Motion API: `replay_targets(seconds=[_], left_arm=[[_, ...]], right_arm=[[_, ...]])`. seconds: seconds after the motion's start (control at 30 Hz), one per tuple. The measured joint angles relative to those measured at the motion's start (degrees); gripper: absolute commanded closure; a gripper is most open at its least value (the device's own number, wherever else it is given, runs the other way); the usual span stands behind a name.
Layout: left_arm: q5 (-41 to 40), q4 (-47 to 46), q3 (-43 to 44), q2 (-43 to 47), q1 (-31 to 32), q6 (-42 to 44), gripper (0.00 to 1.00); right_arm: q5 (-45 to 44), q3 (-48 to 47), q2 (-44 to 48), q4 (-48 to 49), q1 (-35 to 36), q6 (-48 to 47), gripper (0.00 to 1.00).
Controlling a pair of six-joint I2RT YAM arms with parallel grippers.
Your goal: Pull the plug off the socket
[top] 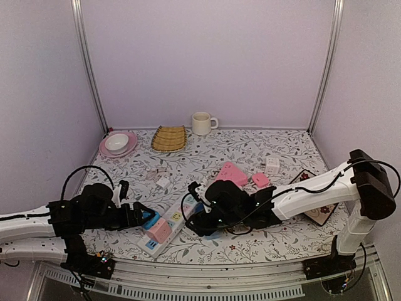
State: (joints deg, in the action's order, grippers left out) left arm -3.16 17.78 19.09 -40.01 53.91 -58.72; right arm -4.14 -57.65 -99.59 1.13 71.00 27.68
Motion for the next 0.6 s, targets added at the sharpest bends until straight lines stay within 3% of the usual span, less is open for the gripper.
replay_targets(seconds=[0.1,0.27,0.6], left_arm=[[0.0,-0.1,0.0,0.0,0.0,0.0,0.08],[-0.1,0.0,0.0,0.2,0.0,0.2,0.08],[-0.2,0.4,0.0,-0.7,0.1,0.6,0.08]], right_arm=[[0.1,-3.3,-3.9,-0.3,0.8,0.4,0.58],[0.7,-8.4,-9.7,-0.3,0.1,0.3,0.68],[6.8,-19.0,-19.6,-0.8,-5.3,-0.3,0.7]])
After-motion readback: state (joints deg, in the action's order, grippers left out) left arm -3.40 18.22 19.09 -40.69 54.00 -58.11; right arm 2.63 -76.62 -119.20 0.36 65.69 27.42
